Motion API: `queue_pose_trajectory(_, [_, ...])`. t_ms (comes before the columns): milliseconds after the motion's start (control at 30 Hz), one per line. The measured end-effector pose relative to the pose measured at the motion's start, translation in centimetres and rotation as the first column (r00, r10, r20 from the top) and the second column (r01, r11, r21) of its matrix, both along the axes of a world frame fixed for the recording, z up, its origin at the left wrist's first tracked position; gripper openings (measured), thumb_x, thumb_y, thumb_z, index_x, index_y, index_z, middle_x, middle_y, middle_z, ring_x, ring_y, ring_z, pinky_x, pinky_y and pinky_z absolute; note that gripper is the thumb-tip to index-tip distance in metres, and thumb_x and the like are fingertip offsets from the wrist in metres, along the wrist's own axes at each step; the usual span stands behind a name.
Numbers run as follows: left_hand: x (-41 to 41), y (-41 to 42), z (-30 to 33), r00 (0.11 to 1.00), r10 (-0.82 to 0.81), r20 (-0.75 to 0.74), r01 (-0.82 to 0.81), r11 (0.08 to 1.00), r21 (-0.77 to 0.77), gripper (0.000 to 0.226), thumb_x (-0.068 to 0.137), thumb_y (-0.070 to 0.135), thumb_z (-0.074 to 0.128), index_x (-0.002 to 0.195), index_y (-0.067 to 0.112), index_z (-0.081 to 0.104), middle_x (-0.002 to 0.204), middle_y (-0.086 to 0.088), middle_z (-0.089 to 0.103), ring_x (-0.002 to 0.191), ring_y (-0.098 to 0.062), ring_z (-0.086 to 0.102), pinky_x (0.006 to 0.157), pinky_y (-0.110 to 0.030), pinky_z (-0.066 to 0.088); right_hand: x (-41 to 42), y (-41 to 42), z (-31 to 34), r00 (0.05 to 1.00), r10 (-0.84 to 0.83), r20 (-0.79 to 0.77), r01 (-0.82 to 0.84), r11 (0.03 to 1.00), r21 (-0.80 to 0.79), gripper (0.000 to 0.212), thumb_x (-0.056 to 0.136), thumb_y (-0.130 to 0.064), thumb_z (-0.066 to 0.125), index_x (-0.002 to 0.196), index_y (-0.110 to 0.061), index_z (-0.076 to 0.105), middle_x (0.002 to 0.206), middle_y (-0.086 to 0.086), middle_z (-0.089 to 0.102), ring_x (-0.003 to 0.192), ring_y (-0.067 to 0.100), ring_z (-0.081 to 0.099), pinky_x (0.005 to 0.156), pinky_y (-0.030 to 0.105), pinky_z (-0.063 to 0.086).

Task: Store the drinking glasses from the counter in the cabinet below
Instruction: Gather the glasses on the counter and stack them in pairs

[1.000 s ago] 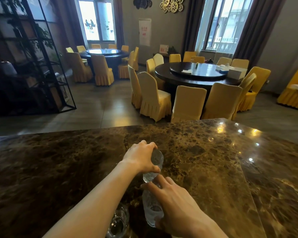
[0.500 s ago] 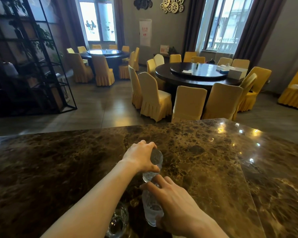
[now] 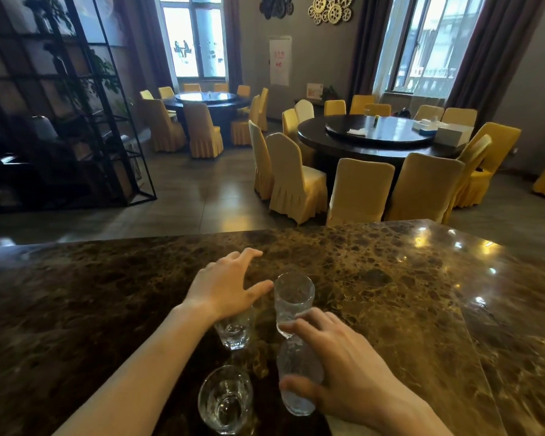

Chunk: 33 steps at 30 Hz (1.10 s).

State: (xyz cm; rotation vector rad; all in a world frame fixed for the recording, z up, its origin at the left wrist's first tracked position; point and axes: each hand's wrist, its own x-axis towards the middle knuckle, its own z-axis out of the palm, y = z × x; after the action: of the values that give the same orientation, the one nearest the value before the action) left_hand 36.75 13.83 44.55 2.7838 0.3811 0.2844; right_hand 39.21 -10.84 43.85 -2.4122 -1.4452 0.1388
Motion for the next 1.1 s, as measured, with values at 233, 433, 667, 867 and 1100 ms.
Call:
queue_pose_trajectory(233, [-9.3,3.6,-1.6,0.982,0.172,0.071,-0.158,0.973,-0.171,0.052,0.083,0.061,0.065,0.129,0.043,0.050,0.111,0.021,0.061,0.092,0.006,0.059,0.084,-0.029,0.054,0.3,3.5,2.4,0.994,-0.098,0.043,0.091,0.985,0.146,0.039,0.087,-0.052,0.066,0.123,-0.039,0.057,0.111,-0.021,0.059,0.097,0.005,0.060,0.082,0.030,0.054])
queue_pose_trajectory(433, [-14.4,-0.4,-4.2,0.988,0.142,-0.053,-0.152,0.946,-0.287,0.092,0.054,0.086,0.063,0.135,0.054,0.033,0.125,0.034,0.043,0.114,0.006,0.048,0.100,-0.030,0.047,1.5,11.3,1.8,0.996,-0.016,0.092,0.023,0.997,-0.071,0.060,0.080,-0.029,0.081,0.132,-0.030,0.052,0.121,-0.003,0.056,0.108,0.021,0.060,0.087,0.037,0.055])
queue_pose_trajectory(667, [-13.3,-4.8,-6.6,0.989,0.113,-0.091,-0.131,0.966,-0.222,0.121,0.050,0.085,0.070,0.148,0.040,0.016,0.147,0.021,0.026,0.134,-0.007,0.032,0.111,-0.036,0.032,2.5,17.7,-0.7,0.993,0.104,0.049,-0.073,0.901,-0.428,0.086,0.076,-0.014,0.084,0.148,-0.030,0.040,0.133,0.007,0.047,0.118,0.027,0.051,0.091,0.038,0.054])
queue_pose_trajectory(867, [-12.5,-4.7,-7.4,0.984,0.093,-0.154,-0.120,0.976,-0.180,0.110,0.055,0.076,0.075,0.144,0.038,0.023,0.136,0.020,0.033,0.126,-0.008,0.037,0.104,-0.036,0.041,2.7,18.8,-3.6,0.995,0.096,0.033,-0.069,0.877,-0.475,0.091,0.073,-0.017,0.087,0.149,-0.034,0.039,0.127,0.005,0.046,0.113,0.024,0.054,0.086,0.034,0.056])
queue_pose_trajectory(1100, [-12.4,-5.3,-8.0,0.971,0.068,-0.227,-0.105,0.983,-0.151,0.093,0.068,0.053,0.080,0.144,0.037,0.030,0.136,0.017,0.037,0.128,-0.011,0.038,0.103,-0.039,0.042,3.0,18.5,-4.6,0.993,0.102,0.052,-0.073,0.914,-0.400,0.084,0.074,-0.014,0.086,0.145,-0.033,0.044,0.122,0.006,0.049,0.109,0.024,0.056,0.079,0.030,0.055])
